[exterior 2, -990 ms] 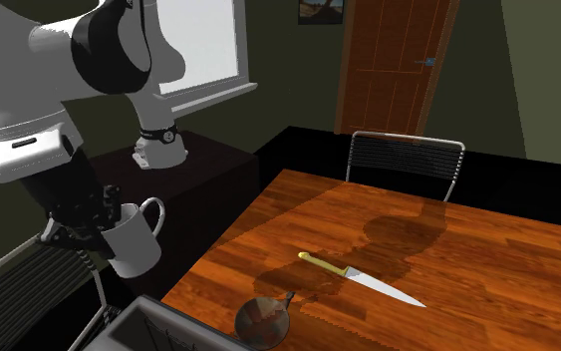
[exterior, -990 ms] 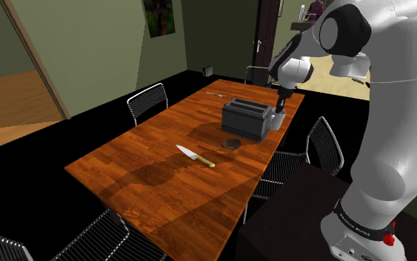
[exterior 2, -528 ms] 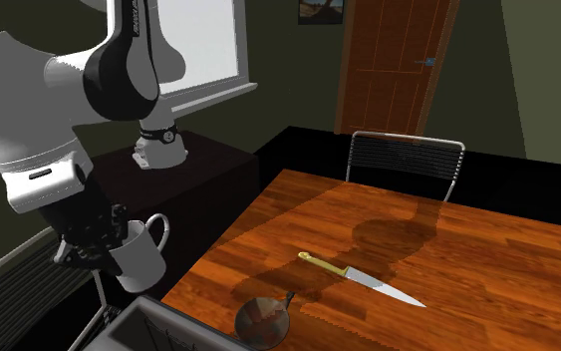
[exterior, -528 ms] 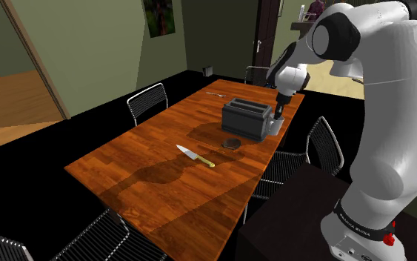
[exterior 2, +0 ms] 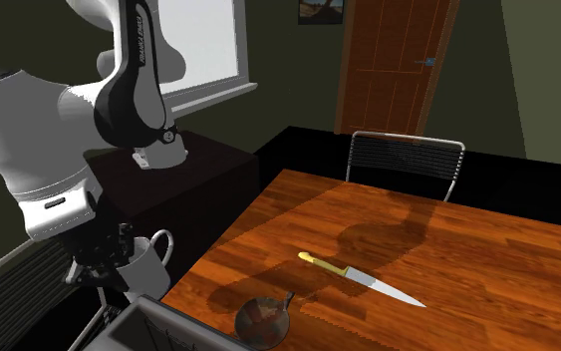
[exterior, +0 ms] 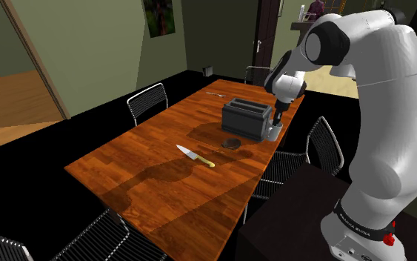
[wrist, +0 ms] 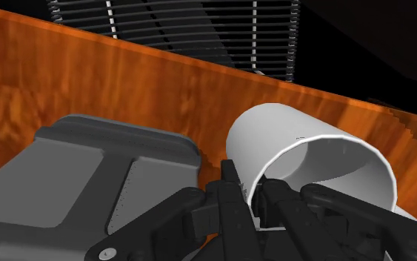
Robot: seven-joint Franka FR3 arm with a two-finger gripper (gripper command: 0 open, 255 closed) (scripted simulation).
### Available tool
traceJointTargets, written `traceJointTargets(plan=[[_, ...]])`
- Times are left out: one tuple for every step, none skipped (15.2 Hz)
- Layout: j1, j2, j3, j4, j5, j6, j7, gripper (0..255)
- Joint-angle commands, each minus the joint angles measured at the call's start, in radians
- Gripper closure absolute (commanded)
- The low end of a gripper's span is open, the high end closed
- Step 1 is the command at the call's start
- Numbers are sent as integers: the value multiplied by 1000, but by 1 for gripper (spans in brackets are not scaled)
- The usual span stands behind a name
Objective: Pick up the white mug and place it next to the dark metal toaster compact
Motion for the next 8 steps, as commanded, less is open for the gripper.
traceJointTargets(plan=[[-9, 22, 12, 1, 18, 20, -15, 255], [-13, 33, 18, 3, 25, 27, -22, 255], [-17, 44, 23, 6, 33, 35, -28, 255], [-21, 55, 29, 9, 40, 43, -34, 255], [-25, 66, 34, 12, 47, 50, -40, 255], [-29, 77, 40, 15, 54, 58, -46, 255], [-33, 88, 46, 18, 61, 65, -52, 255], [-37, 100, 52, 22, 68, 72, -58, 255]])
